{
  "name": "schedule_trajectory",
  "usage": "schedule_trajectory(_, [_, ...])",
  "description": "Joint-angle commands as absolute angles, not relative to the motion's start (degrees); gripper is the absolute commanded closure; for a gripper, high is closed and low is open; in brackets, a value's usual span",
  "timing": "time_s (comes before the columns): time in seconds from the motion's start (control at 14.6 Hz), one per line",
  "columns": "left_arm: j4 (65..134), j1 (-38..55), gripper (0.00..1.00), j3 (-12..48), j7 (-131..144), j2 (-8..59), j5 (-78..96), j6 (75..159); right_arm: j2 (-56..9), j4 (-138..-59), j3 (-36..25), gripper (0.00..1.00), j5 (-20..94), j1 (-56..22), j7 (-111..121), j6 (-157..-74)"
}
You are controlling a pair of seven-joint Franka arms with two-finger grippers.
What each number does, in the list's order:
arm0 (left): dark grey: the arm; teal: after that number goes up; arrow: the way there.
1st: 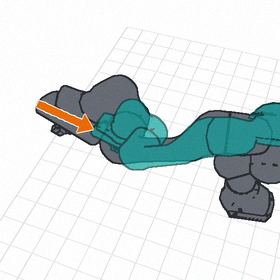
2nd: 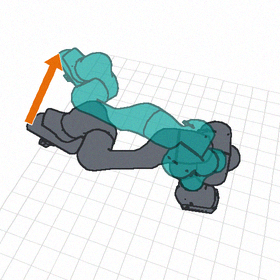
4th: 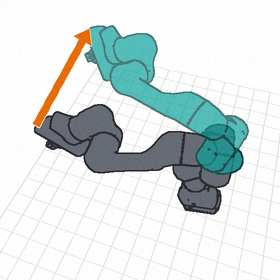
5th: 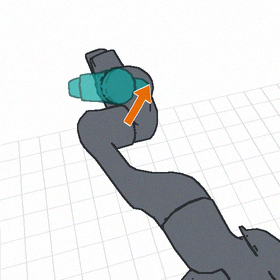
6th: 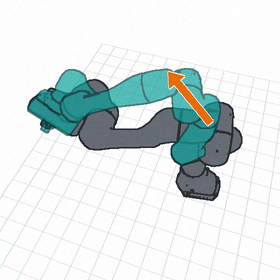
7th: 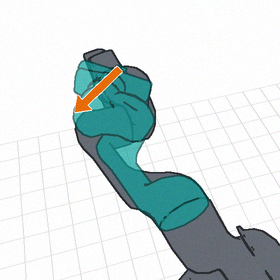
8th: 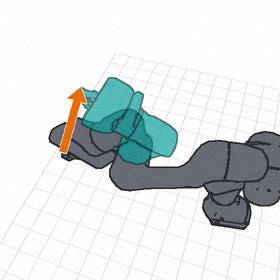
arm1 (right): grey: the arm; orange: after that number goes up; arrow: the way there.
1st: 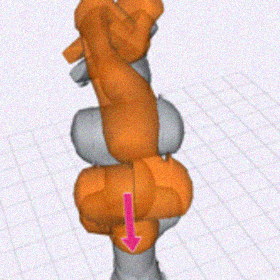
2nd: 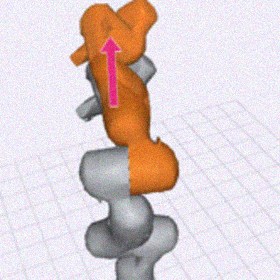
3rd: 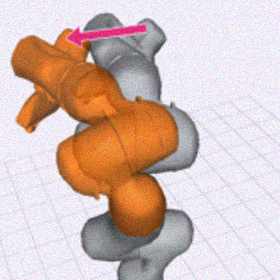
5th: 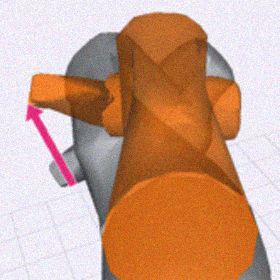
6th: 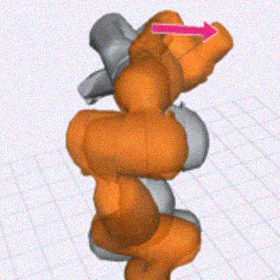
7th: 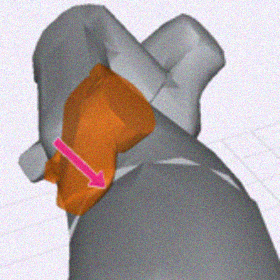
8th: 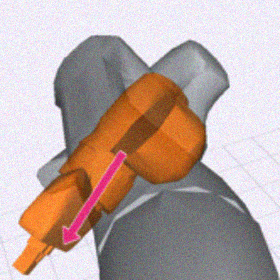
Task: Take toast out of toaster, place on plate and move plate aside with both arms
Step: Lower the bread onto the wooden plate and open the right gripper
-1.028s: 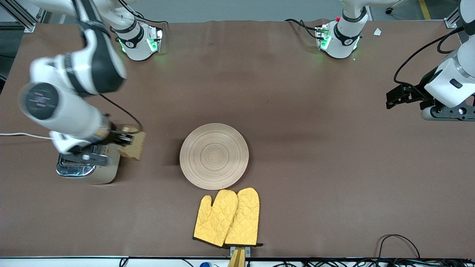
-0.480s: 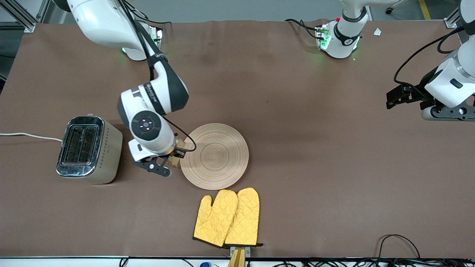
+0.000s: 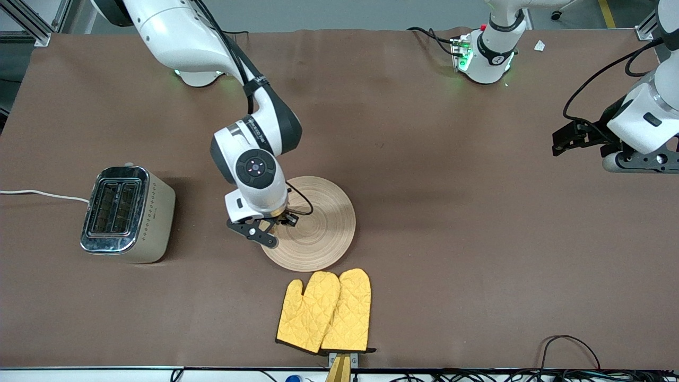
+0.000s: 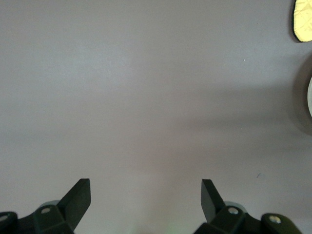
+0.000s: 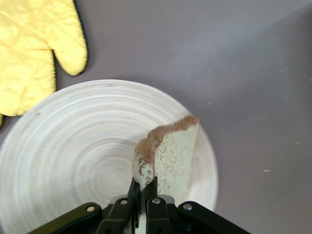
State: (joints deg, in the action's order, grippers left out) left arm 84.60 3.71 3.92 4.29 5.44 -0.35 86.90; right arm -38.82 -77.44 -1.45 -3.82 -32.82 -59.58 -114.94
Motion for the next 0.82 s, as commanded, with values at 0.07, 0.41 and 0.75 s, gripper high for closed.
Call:
schedule_trajectory(0.07, [83.2, 3.8, 0.00, 3.9, 3.7, 5.9, -1.4, 85.6, -40.3, -76.1, -1.8, 0.21, -4.1, -34.0, -63.8, -118.8])
schedule_trajectory(0.41, [83.2, 3.9, 0.00, 3.9, 3.7, 5.9, -1.4, 85.6, -39.4, -73.7, -2.0, 0.00, -4.6, -34.5, -60.0, -118.3])
schedule_trajectory(0.75, [83.2, 3.9, 0.00, 3.9, 3.7, 5.9, -1.4, 85.6, -33.9, -74.4, -2.2, 0.00, -4.3, -27.9, -47.7, -112.8])
